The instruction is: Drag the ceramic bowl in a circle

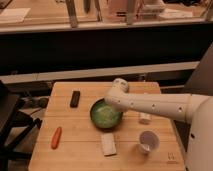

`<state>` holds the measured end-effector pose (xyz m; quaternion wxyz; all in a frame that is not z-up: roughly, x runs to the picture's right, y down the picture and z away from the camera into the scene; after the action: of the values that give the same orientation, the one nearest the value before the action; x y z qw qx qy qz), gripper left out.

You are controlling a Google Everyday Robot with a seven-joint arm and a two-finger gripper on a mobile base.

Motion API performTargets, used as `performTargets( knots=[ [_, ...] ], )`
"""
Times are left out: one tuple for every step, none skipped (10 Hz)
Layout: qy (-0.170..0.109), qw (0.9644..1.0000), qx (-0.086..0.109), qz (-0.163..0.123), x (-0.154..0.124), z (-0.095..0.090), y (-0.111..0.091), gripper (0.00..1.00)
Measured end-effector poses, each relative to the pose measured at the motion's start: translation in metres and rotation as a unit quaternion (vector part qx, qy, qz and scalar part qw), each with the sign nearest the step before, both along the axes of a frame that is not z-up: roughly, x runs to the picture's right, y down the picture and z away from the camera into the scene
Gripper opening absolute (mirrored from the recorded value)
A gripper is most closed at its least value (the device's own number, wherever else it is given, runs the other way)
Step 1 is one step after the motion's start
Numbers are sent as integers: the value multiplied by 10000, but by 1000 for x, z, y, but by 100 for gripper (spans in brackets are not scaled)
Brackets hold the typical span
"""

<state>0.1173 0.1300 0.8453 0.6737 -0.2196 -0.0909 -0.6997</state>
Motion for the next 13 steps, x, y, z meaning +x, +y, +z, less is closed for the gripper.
performTargets(
  knots=[
    [-35,10000,-4,-47,-1,-3,4,0],
    [-44,10000,-18,-64,0,-4,7,0],
    [-60,9999,-15,-85,0,-4,7,0],
    [-71,9999,-21,-110,2,-4,7,0],
    [-78,9999,-18,-137,4,-3,7,0],
    [-78,9998,-24,-177,5,-4,10,0],
    [-86,9997,-30,-207,4,-4,11,0],
    [-100,9996,-34,-250,2,-5,12,0],
    [-108,9996,-26,-276,1,-5,11,0],
    [-115,9994,-35,-320,1,-5,13,0],
    [-108,9994,-31,-335,1,-6,13,0],
    [-107,9993,-27,-359,1,-5,12,0],
    [-122,9991,-39,-409,0,-5,16,0]
  ],
)
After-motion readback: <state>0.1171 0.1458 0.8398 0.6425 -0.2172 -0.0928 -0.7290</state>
